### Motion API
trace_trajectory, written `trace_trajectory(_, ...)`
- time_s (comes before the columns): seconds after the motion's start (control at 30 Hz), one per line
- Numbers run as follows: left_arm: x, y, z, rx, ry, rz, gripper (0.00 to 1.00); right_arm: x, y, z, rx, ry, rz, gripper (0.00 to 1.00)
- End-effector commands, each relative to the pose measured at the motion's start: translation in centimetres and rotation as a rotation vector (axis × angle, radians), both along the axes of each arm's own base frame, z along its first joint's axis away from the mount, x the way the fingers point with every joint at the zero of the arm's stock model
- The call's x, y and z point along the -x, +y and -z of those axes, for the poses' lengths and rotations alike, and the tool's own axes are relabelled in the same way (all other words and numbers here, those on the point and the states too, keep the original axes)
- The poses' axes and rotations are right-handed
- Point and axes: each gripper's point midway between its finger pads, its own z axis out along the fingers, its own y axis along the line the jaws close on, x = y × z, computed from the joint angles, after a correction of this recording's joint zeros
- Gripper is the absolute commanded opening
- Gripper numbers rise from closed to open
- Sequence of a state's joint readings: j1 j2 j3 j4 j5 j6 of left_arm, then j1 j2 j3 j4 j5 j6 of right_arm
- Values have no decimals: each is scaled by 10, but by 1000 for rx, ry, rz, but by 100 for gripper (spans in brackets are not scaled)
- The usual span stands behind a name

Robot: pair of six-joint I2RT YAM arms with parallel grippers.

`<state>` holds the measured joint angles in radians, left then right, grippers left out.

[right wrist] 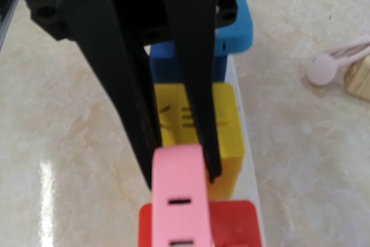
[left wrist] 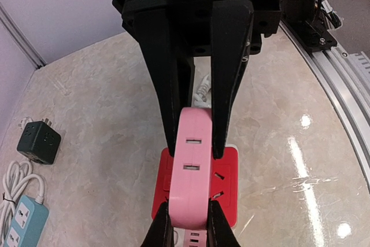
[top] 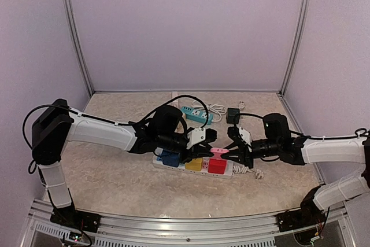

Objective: Insert the plug
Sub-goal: Insert the plug into the socket.

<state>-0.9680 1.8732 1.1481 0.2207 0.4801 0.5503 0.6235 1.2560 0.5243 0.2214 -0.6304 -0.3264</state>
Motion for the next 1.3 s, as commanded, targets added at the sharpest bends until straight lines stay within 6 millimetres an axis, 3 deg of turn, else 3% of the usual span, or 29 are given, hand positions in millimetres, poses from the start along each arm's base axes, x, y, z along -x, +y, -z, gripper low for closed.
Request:
trace_trajectory(0.0,12,23,71,-224,-1,39,0,1,-9,33,54,163,100,0)
trace_trajectory(0.27,14,23,81,-257,-19,48,0,3,-17,48,65,235,195,0)
trace_trajectory(0.43,19,25,80,-257,-29,67,0,2,-14,42,66,213,180,0)
trace_trajectory(0.47,19,24,76,-246,-33,68,0,2,-13,39,63,202,177,4)
trace_trajectory(0.6,21,16,48,-165,-51,62,38,3,-10,20,48,164,145,23)
trace_trajectory(0.67,19,12,31,-118,-79,48,47,1,-8,7,36,145,138,31)
trace_trajectory(0.83,8,11,0,-56,-178,3,60,-1,-7,-14,-3,116,142,40)
trace_trajectory(0.97,7,18,-15,-50,-227,-4,69,-2,-7,-29,-24,110,156,59)
trace_trajectory(1.1,9,26,-27,-46,-253,-6,74,-7,-9,-52,-52,95,195,63)
trace_trajectory(1.27,-7,42,-54,-60,-284,-82,76,-28,-22,-96,-102,84,357,65)
